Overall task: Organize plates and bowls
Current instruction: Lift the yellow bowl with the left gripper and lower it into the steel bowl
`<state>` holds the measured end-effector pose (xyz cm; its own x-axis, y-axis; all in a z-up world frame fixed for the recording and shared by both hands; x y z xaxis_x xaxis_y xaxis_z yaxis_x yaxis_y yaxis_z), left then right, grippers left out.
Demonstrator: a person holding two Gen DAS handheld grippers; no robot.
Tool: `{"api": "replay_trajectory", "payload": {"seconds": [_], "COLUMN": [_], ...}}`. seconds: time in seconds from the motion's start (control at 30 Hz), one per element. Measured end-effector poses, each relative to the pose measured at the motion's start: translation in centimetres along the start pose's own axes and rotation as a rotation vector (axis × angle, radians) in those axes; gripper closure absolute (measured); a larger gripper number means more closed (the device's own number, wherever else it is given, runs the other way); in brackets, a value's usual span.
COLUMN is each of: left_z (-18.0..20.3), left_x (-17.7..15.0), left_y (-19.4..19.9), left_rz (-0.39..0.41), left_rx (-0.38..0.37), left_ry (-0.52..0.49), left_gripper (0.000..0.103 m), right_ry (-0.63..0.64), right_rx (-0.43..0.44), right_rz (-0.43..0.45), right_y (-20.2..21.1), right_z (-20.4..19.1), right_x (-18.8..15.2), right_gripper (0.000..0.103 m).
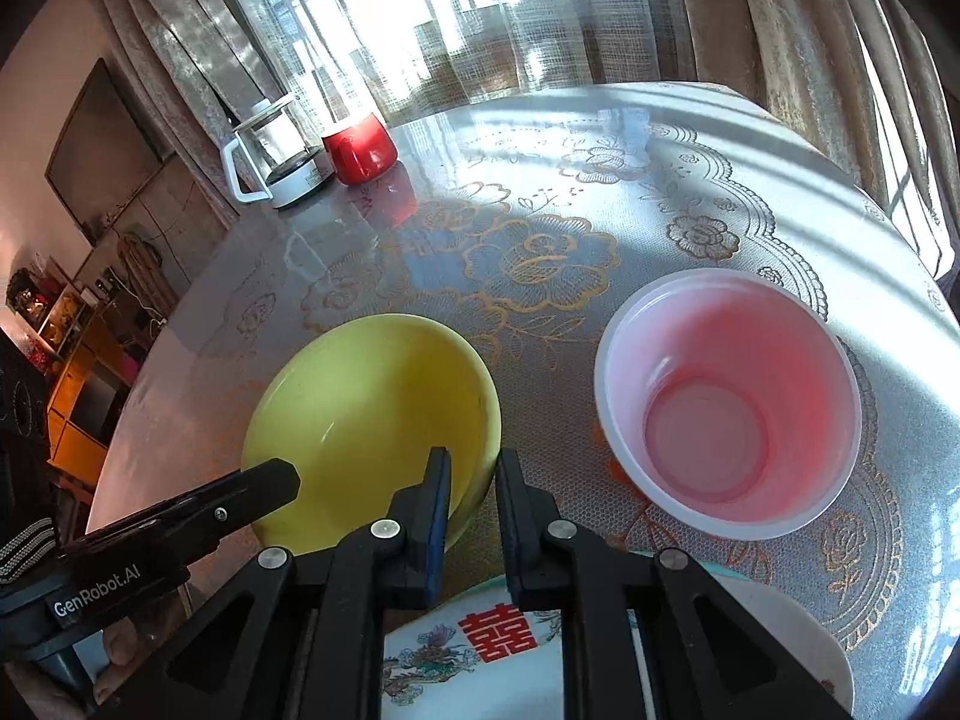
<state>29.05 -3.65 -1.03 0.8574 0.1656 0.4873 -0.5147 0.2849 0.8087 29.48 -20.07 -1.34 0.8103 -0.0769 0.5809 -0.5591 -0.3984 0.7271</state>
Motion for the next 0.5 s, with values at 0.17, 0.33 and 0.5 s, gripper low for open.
{"api": "replay_trajectory", "payload": {"seconds": [0.17,0.33,0.5], "left_z": [-0.9,-1.5,-2.6], "left_x": [-1.4,-3.1,-4.9], "left_y": [2.7,5.9,9.4], "left_rz": [0.032,0.086,0.154], "left_rx": [-0.015,-0.023,-0.029], "left_ry": [0.007,-0.003,-0.017], "left_gripper": [0.083,0.083,0.083], "right_ry": [0.014,0.03,0.041], "right_rx": [0.047,0.091,0.149], "right_rz": [0.03,0.054,0.079], "right_y": [1.8,3.5,5.3], "right_z": [-1.7,-3.5,-5.6], "right_x": [-1.0,-2.5,-4.2], "right_gripper": [0.088,0.088,0.088]}}
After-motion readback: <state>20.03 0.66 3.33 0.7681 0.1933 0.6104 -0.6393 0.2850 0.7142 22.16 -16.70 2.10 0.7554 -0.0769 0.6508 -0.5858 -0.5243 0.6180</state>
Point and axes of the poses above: each gripper's, at about its wrist camera, not at the fingertips, and y roughly against the way its jaws point, z to its right, x to its top, the point moved 4 cm from there along -y, roughly the way its jaws point, and after that the axes turned 8 degrees about x, right-handed, at the moved point
